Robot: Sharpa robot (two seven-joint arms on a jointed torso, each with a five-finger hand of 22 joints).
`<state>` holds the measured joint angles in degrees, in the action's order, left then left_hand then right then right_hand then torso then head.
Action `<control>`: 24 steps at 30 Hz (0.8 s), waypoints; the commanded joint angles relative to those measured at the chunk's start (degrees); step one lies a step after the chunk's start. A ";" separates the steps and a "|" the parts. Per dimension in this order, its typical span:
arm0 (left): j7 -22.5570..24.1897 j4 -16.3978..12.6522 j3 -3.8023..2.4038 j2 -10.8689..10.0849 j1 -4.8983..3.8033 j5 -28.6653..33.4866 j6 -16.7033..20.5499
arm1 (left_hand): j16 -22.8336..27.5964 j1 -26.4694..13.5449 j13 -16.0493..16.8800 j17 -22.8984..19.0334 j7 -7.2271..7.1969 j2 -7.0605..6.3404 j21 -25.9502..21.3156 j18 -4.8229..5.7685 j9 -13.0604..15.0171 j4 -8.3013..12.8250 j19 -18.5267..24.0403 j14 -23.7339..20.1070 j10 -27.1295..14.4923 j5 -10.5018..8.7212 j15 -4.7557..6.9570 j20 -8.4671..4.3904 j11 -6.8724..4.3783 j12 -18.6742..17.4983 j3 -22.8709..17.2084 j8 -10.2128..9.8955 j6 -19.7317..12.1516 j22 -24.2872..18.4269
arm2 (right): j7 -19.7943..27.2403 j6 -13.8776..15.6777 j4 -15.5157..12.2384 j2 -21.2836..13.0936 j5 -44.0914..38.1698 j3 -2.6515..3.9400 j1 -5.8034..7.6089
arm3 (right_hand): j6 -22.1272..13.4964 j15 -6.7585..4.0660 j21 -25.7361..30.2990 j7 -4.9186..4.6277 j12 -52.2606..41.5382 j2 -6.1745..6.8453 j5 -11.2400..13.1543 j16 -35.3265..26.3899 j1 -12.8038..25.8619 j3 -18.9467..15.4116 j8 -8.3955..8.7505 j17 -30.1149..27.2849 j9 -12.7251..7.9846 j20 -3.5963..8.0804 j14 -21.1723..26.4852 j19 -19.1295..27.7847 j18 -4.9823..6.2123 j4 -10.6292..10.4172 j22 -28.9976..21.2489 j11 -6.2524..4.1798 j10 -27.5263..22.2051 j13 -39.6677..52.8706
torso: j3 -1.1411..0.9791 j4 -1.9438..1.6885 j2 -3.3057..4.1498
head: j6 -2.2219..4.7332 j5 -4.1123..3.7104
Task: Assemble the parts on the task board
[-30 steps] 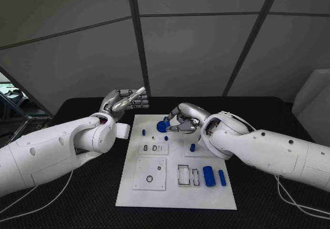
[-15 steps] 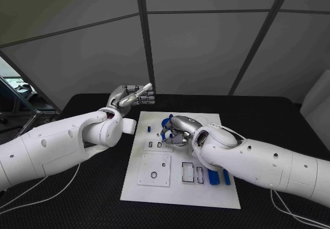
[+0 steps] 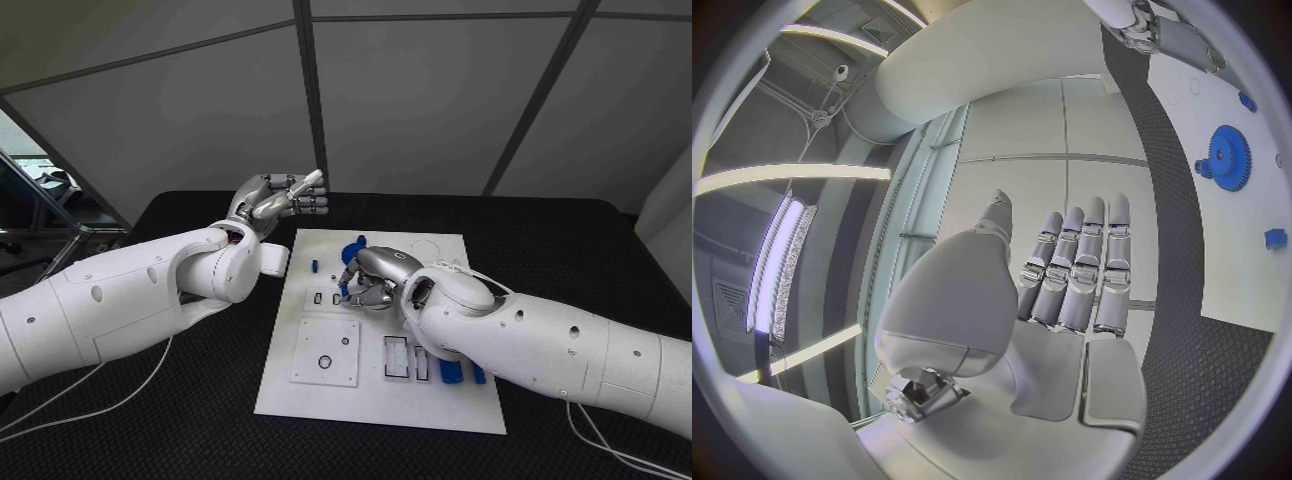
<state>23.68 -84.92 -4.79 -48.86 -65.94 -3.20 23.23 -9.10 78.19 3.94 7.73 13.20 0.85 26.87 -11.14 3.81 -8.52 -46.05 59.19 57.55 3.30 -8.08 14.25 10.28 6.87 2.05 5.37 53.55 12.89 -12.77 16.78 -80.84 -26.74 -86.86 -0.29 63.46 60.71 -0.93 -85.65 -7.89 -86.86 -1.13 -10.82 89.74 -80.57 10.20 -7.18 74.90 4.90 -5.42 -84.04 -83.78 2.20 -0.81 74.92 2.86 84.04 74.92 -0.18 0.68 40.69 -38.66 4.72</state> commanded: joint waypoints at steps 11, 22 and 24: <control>-0.04 -0.10 -0.05 -0.11 -0.12 -0.26 -0.49 | 0.38 -0.03 -0.05 0.09 0.21 0.52 0.35 0.75 -0.03 0.29 0.58 0.36 0.03 0.02 0.07 -0.01 0.19 -0.27 0.12 -0.31 0.17 0.06 | -1.05 -3.25 -0.09 0.01 -1.56 -0.02 -0.18 | 0.80 -0.10 -0.22 0.46 0.12 0.32 -0.25 0.26 0.96 0.28 -0.08 15.10 0.01 0.05 -5.96 -0.19 -0.23 -0.19 6.70 -0.06 3.36 11.82 | 0.00 0.02 -0.05 | -0.37 0.23; -0.06 -0.14 -0.05 -0.11 -0.12 -0.26 -0.55 | 0.38 -0.03 -0.05 0.09 0.21 0.52 0.35 0.75 -0.03 0.29 0.58 0.36 0.03 0.02 0.07 -0.01 0.19 -0.27 0.12 -0.31 0.17 0.06 | -1.14 -3.55 0.17 0.25 -2.19 -0.03 -0.32 | 0.80 -0.10 -0.22 0.46 0.12 0.32 -0.25 0.26 0.96 0.28 -0.08 15.10 0.01 0.05 -5.96 -0.19 -0.23 -0.19 6.70 -0.06 3.36 11.82 | 0.00 0.03 -0.03 | -0.53 0.37; -0.07 -0.14 -0.05 -0.13 -0.12 -0.26 -0.54 | 0.38 -0.03 -0.05 0.09 0.21 0.52 0.35 0.75 -0.03 0.29 0.58 0.36 0.03 0.02 0.07 -0.01 0.19 -0.27 0.12 -0.31 0.17 0.06 | -1.21 -3.66 0.22 0.25 -2.31 -0.03 -0.32 | 0.80 -0.09 -0.20 0.45 0.17 0.46 -0.22 0.26 1.10 0.25 -0.05 15.10 0.00 0.04 -5.96 -0.16 -0.22 -0.21 6.66 -0.05 3.32 11.78 | -0.01 0.04 -0.02 | -0.53 0.37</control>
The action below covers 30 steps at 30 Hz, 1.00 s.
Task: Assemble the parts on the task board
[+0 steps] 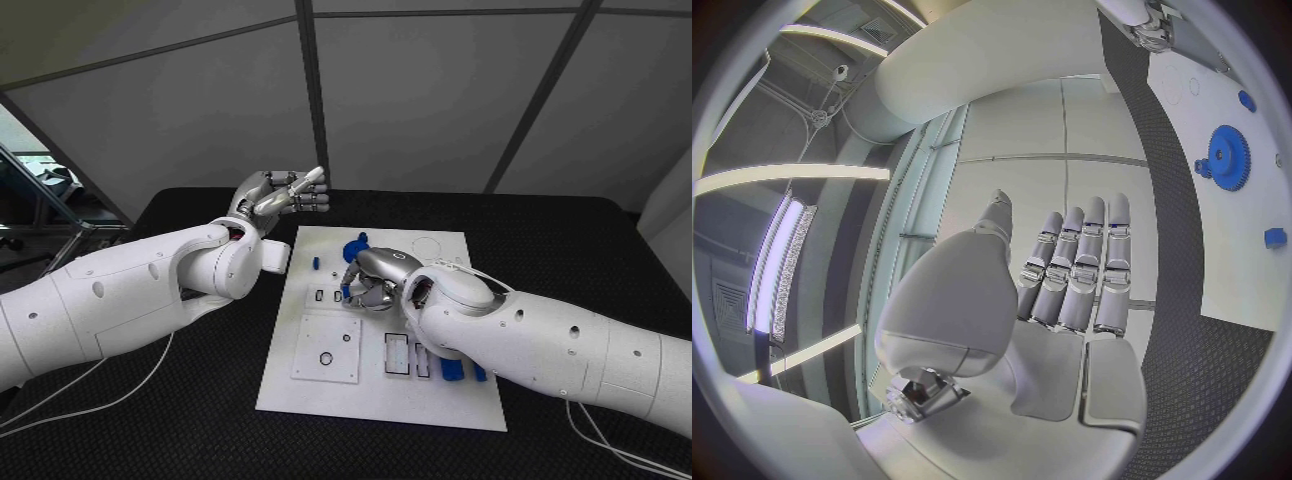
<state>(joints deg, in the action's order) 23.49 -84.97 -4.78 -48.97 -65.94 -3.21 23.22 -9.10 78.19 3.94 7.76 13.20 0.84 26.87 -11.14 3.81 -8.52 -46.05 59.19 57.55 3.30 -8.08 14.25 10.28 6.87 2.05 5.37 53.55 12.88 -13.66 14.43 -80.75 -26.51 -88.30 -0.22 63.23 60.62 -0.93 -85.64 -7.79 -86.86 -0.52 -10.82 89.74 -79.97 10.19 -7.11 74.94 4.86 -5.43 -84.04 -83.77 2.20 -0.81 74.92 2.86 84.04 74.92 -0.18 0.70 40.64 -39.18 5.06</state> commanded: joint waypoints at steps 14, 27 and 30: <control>0.13 -0.02 -0.06 -0.06 -0.12 -0.26 -0.54 | 0.38 -0.04 -0.05 0.06 0.21 0.52 0.35 0.75 -0.03 0.29 0.58 0.36 0.03 0.02 0.07 -0.01 0.19 -0.27 0.12 -0.31 0.17 0.07 | -0.78 -2.26 0.22 0.01 -1.91 -0.12 -0.10 | 0.52 -0.03 -0.13 0.22 0.42 0.41 -0.22 0.26 0.93 0.21 0.18 15.06 -0.07 0.00 -5.96 -0.07 -0.19 -0.23 6.55 0.03 3.12 11.54 | -0.02 0.01 0.02 | -0.11 0.06; 0.13 0.03 -0.06 -0.04 -0.12 -0.26 -0.53 | 0.38 -0.04 -0.05 0.06 0.21 0.52 0.35 0.75 -0.03 0.29 0.58 0.36 0.03 0.02 0.07 -0.01 0.19 -0.27 0.12 -0.31 0.17 0.07 | -1.01 -3.30 0.24 0.02 -2.25 -0.14 -0.10 | -0.26 0.18 0.02 -0.13 0.89 1.01 -0.09 0.26 1.47 0.29 0.78 15.06 -0.29 -0.15 -5.96 0.11 -0.14 -0.29 6.31 0.32 2.72 11.11 | -0.02 0.00 0.07 | -0.31 0.02; 0.13 0.03 -0.06 -0.05 -0.12 -0.26 -0.54 | 0.38 -0.04 -0.05 0.06 0.21 0.52 0.35 0.75 -0.03 0.29 0.58 0.36 0.03 0.02 0.07 -0.01 0.19 -0.27 0.12 -0.31 0.17 0.07 | -1.13 -3.43 0.24 0.01 -2.34 -0.14 -0.10 | -0.45 0.25 0.06 -0.23 1.03 1.17 -0.04 0.26 1.63 0.29 0.93 15.06 -0.34 -0.20 -5.96 0.17 -0.13 -0.32 6.24 0.40 2.60 10.97 | -0.02 0.00 0.04 | -0.40 -0.02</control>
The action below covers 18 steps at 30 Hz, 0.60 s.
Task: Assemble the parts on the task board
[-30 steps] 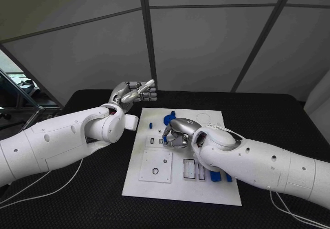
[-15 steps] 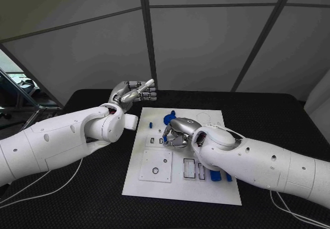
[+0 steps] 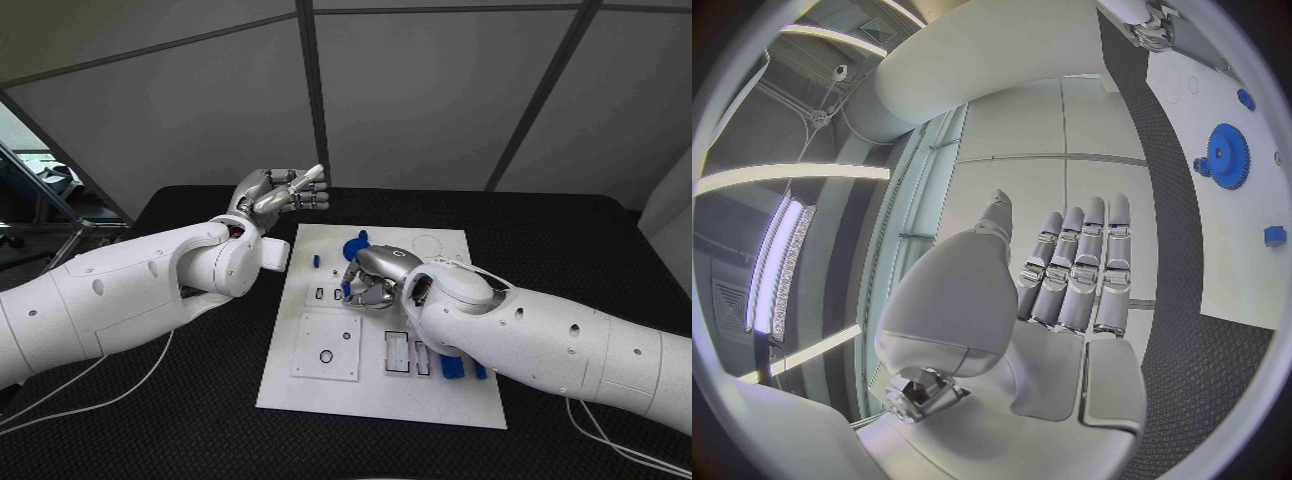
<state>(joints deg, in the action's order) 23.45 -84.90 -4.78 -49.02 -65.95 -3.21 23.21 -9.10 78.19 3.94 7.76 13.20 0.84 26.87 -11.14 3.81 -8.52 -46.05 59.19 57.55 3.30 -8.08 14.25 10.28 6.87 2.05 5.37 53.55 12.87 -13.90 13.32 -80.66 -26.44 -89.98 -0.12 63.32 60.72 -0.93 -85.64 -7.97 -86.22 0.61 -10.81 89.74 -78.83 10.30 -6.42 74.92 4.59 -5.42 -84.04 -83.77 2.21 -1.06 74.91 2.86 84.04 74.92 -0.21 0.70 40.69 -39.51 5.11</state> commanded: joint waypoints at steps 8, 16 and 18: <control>0.16 -0.01 -0.06 -0.04 -0.12 -0.26 -0.55 | 0.38 -0.04 -0.05 0.07 0.21 0.53 0.35 0.75 -0.03 0.29 0.58 0.36 0.03 0.02 0.07 -0.01 0.19 -0.27 0.12 -0.31 0.17 0.08 | -1.42 -2.13 0.16 -0.11 -0.88 -0.25 -0.20 | -2.35 0.77 0.23 -0.80 1.23 0.87 0.18 0.26 1.41 0.14 1.30 15.08 -0.43 -0.62 -5.96 0.35 -0.08 -0.38 6.01 1.05 1.85 10.18 | 0.01 0.00 0.01 | -0.20 -0.13; 0.16 0.03 -0.06 0.00 -0.12 -0.26 -0.59 | 0.38 -0.04 -0.05 0.07 0.21 0.53 0.35 0.75 -0.03 0.29 0.58 0.36 0.03 0.02 0.07 -0.01 0.19 -0.27 0.12 -0.31 0.17 0.08 | -1.56 -1.94 0.13 -0.10 -0.91 -0.26 -0.20 | -2.73 0.91 0.28 -0.97 1.52 1.01 0.19 0.26 1.63 0.16 1.45 15.08 -0.46 -0.75 -5.96 0.40 -0.06 -0.47 5.93 1.20 1.60 9.90 | -0.02 0.00 0.00 | -0.30 -0.12; 0.16 0.04 -0.06 0.00 -0.12 -0.26 -0.60 | 0.38 -0.04 -0.05 0.07 0.21 0.53 0.35 0.75 -0.03 0.29 0.58 0.36 0.03 0.02 0.07 -0.01 0.19 -0.27 0.12 -0.31 0.17 0.08 | -1.56 -1.87 0.13 -0.10 -0.91 -0.26 -0.20 | -2.79 0.94 0.29 -1.00 1.56 1.04 0.19 0.26 1.68 0.15 1.46 15.08 -0.46 -0.78 -5.96 0.41 -0.06 -0.50 5.92 1.23 1.55 9.86 | -0.02 0.00 0.00 | -0.30 -0.12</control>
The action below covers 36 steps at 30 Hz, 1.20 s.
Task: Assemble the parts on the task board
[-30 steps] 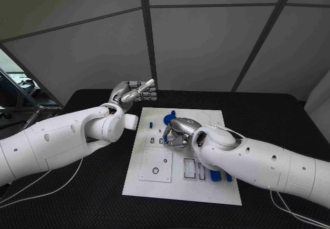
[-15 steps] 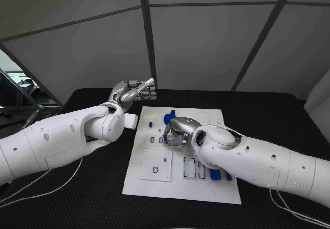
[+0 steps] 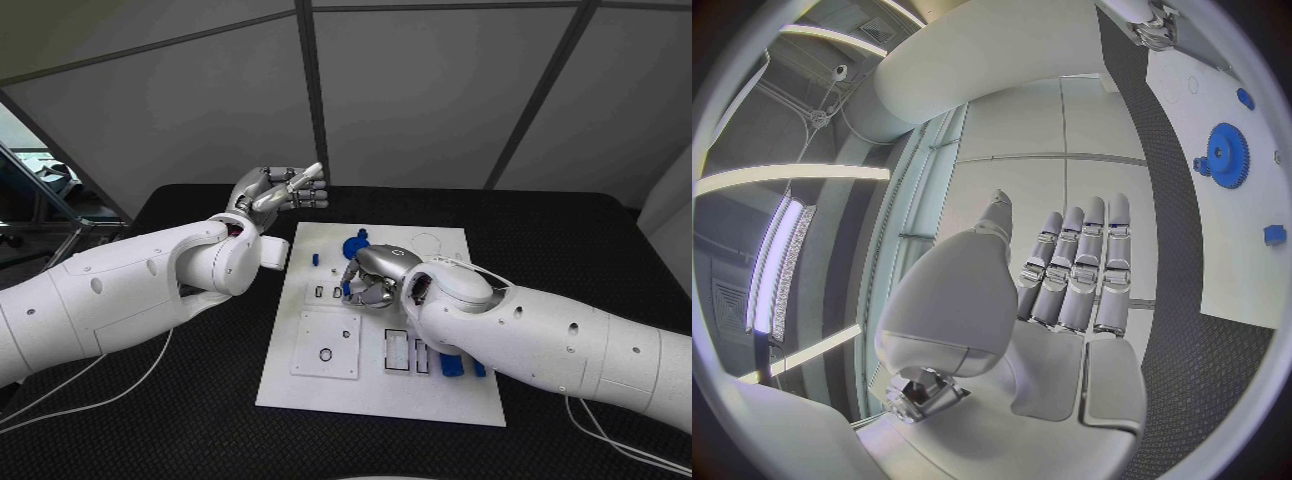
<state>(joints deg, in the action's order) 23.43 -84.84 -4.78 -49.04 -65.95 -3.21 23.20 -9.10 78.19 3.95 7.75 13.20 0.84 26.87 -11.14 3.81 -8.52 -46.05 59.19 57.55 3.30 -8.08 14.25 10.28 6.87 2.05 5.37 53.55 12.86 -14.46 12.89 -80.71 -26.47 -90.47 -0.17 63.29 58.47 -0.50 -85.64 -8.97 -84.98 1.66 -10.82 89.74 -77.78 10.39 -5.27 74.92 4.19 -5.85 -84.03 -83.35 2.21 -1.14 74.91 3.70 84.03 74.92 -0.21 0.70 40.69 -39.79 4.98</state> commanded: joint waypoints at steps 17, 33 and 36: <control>0.12 -0.01 -0.06 0.00 -0.11 -0.26 -0.68 | 0.38 -0.04 -0.06 0.07 0.21 0.53 0.35 0.75 -0.03 0.29 0.58 0.36 0.03 0.02 0.07 -0.01 0.19 -0.27 0.12 -0.31 0.17 0.09 | -1.00 0.27 0.39 -0.07 -0.23 -0.21 -0.16 | -5.32 1.40 0.98 -1.07 4.40 1.88 2.26 -0.09 3.04 -1.11 1.59 14.22 -0.31 -1.23 -5.76 0.81 0.21 -1.92 4.80 1.41 -2.06 5.84 | 0.00 -0.01 -0.01 | -0.10 -0.04; -0.20 0.06 -0.05 -0.04 -0.11 -0.36 -0.82 | 0.42 0.03 -0.04 0.23 -0.05 0.80 0.53 0.71 0.00 0.42 0.63 0.66 0.44 0.02 0.19 -0.04 0.00 -0.26 0.24 -0.37 0.52 0.16 | 3.11 8.40 -2.65 -2.02 1.72 -0.20 -0.35 | -10.17 2.35 1.54 -2.21 5.54 5.04 3.29 -0.33 2.57 -1.54 1.20 13.64 -0.13 -2.16 -5.61 1.39 0.41 -4.43 4.02 2.43 -3.52 4.15 | -0.03 0.00 -0.06 | -0.10 0.02; -0.76 0.14 -0.05 -0.17 -0.10 -1.65 -0.86 | -0.20 0.19 0.16 0.75 -0.98 1.43 0.93 0.58 0.20 0.53 0.41 2.42 2.46 0.05 0.87 -0.38 -0.84 0.29 0.28 0.25 2.40 0.32 | 7.29 11.69 -4.31 -4.06 3.44 -0.18 -0.39 | -10.67 2.42 1.74 -2.29 5.49 5.18 3.21 -0.33 1.74 -1.16 1.12 13.65 -0.11 -2.26 -5.61 1.65 0.49 -4.95 3.68 2.56 -3.56 4.07 | -0.05 0.00 -0.14 | -0.01 0.17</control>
<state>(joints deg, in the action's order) 23.15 -84.72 -4.78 -49.15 -65.95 -3.46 23.01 -9.08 78.29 4.01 8.42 12.32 1.81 27.69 -11.14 3.91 -8.34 -45.66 61.28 59.64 3.30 -7.28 14.22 9.58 6.87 2.23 5.36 55.60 13.14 -12.42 18.76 -84.44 -30.09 -89.14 -0.39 62.81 48.17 1.55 -84.08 -11.36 -79.57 6.77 -7.65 89.74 -75.69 9.28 -3.79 74.91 4.00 -7.84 -84.03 -81.77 2.20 -5.87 74.90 6.17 80.92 74.91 -0.25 0.68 40.66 -39.86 5.02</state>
